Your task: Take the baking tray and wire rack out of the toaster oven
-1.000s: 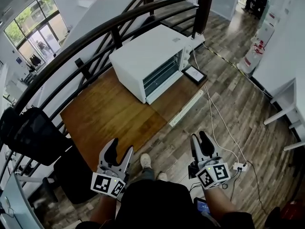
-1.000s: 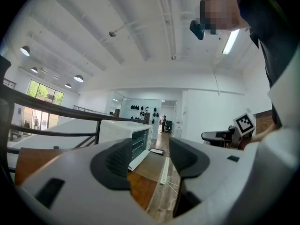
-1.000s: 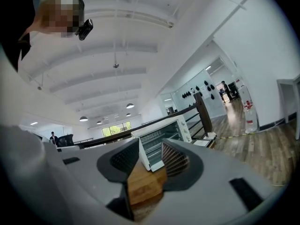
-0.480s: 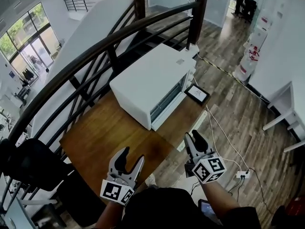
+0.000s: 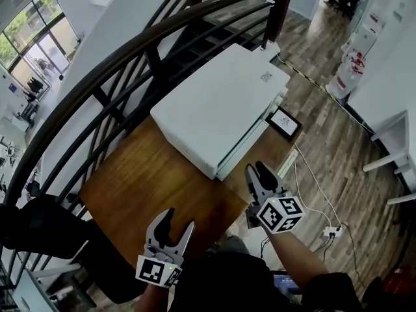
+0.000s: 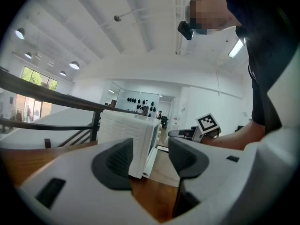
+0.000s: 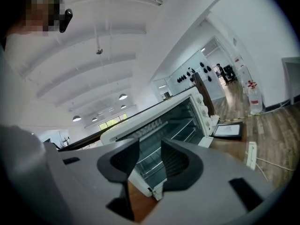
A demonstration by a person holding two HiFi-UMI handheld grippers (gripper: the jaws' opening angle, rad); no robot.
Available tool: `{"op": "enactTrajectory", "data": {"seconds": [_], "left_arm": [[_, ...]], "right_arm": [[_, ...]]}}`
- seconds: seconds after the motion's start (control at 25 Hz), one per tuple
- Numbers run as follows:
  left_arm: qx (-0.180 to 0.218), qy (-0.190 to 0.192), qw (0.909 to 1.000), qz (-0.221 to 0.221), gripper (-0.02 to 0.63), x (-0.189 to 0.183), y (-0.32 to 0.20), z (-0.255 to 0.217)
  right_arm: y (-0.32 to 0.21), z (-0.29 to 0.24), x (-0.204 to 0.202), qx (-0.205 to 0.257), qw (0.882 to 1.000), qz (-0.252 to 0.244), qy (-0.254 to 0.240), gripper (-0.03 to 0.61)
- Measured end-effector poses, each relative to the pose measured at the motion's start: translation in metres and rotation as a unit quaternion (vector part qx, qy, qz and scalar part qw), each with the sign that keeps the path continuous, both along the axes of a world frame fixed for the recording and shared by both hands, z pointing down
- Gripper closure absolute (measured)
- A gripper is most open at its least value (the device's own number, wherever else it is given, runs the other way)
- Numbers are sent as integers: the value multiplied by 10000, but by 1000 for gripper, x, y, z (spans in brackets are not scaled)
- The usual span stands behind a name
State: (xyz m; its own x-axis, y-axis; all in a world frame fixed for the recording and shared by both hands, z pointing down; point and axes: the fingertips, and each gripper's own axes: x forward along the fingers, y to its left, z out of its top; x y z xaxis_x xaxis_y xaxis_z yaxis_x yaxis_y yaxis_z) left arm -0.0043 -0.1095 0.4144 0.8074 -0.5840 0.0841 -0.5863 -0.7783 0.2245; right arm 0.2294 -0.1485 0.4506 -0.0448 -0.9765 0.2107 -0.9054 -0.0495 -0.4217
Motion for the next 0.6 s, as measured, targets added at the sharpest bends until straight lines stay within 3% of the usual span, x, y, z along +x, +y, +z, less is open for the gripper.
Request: {"op": "enactTrajectory", "data": {"seconds": [0.32,0.6], "left_arm": [[-274,-163,9980,-550,373,-4,-18,0],[-391,-427,9933,-999,374,-23,-24,7]], "right_arm": [[-65,46,23,-485,9956,79,-793,422],[-110,70,38,-453,9862,285,-1568,373]]}}
